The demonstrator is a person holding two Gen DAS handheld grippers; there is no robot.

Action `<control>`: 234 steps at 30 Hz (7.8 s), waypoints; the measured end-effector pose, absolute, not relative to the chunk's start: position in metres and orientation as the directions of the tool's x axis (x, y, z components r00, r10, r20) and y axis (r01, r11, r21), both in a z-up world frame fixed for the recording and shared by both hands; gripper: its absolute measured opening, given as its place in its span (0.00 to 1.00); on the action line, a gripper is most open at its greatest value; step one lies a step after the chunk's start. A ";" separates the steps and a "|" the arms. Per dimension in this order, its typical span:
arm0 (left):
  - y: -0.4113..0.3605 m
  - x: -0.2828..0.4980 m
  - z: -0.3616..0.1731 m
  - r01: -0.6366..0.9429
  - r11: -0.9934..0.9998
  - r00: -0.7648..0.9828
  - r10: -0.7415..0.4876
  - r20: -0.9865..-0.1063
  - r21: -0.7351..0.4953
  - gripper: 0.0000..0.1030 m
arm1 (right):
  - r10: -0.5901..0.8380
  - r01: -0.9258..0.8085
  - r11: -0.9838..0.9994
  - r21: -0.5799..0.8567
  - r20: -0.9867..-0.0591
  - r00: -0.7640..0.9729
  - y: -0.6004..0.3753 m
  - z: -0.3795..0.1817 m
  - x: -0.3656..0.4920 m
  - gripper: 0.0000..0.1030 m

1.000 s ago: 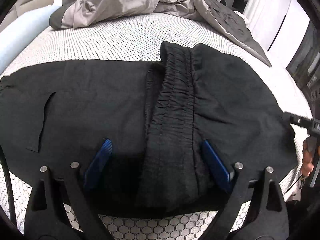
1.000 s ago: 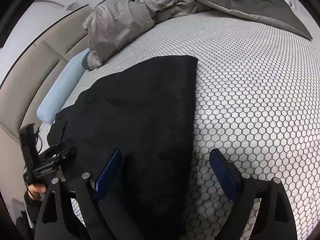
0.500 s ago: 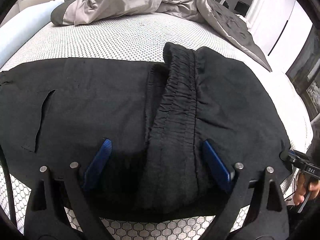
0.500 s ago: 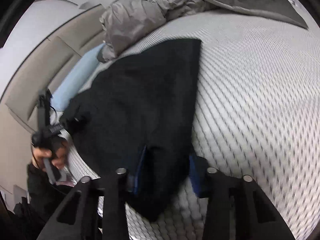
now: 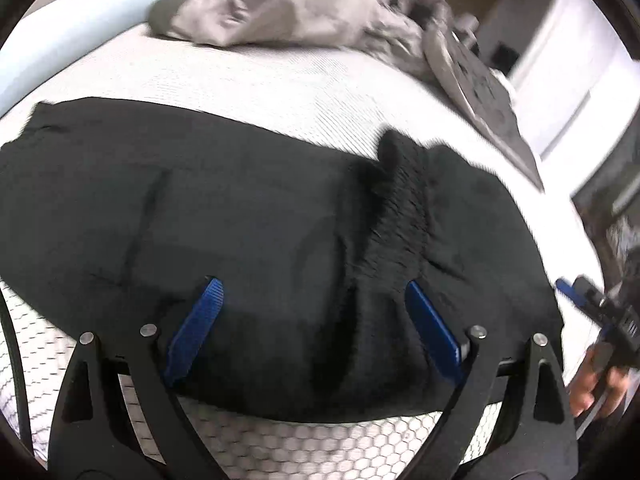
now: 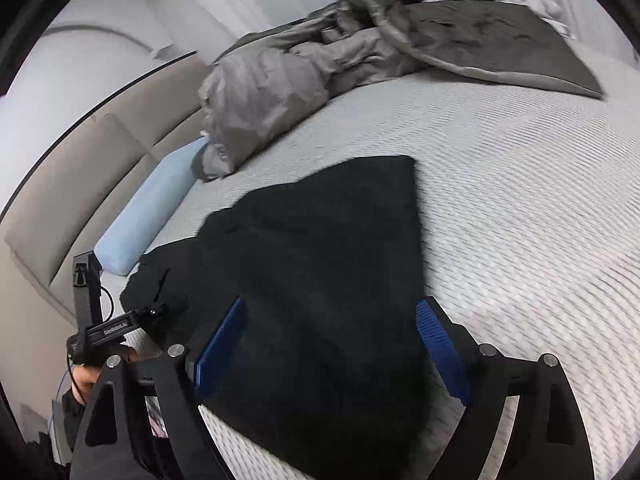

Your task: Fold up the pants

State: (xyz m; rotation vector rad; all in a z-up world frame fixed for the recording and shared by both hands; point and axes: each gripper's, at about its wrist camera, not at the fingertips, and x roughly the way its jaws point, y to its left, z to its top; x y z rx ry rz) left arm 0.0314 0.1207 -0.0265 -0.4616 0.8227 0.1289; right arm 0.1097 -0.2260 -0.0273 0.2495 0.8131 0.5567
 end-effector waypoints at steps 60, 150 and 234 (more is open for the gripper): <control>0.032 0.187 -0.010 0.034 0.978 0.525 -0.193 -0.829 -0.207 0.42 | 0.341 -0.506 0.859 0.075 -0.822 0.457 -0.135 -0.053 0.214 0.48; -0.005 -0.010 0.125 0.062 0.922 0.874 -0.236 -0.426 -0.383 0.02 | 0.447 -0.353 0.894 0.277 -0.618 0.646 -0.253 -0.033 0.086 0.99; 0.059 0.018 -0.034 -0.171 0.939 0.698 -0.098 -0.709 -0.299 0.82 | 0.357 -0.492 0.871 -0.003 -0.683 0.637 -0.129 -0.052 0.070 0.98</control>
